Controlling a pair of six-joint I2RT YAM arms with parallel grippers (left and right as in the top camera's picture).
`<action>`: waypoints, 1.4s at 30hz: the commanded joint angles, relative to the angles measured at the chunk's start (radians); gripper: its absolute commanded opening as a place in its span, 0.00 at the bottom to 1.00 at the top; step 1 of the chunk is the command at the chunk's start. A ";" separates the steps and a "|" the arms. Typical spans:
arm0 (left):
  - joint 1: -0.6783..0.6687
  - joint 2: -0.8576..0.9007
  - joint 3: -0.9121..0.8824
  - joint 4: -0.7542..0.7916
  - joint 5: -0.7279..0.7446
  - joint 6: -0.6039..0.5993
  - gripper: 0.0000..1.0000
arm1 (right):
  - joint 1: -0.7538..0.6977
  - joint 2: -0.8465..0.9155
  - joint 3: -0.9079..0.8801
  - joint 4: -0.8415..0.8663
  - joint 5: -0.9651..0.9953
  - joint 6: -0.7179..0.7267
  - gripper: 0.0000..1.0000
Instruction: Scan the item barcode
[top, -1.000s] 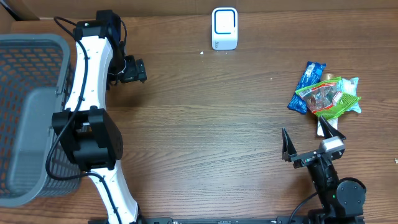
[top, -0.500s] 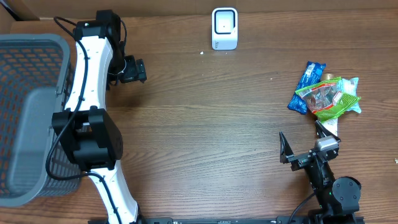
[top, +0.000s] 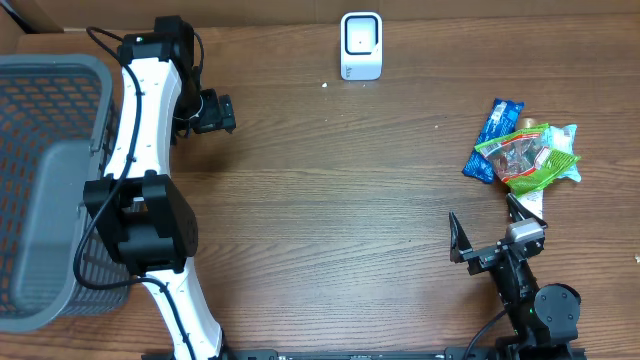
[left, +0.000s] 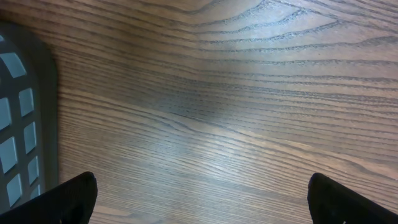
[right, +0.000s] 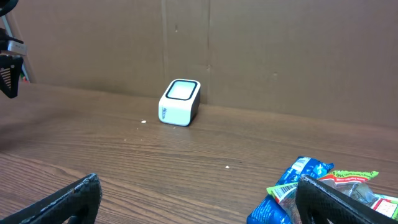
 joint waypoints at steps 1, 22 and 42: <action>-0.013 -0.024 0.002 0.000 0.004 -0.010 1.00 | 0.005 -0.012 -0.011 0.004 0.003 0.004 1.00; -0.015 -0.327 -0.255 0.343 0.090 -0.085 0.99 | 0.005 -0.012 -0.011 0.004 0.003 0.005 1.00; -0.015 -1.283 -1.648 1.389 0.150 -0.058 1.00 | 0.005 -0.012 -0.011 0.004 0.003 0.005 1.00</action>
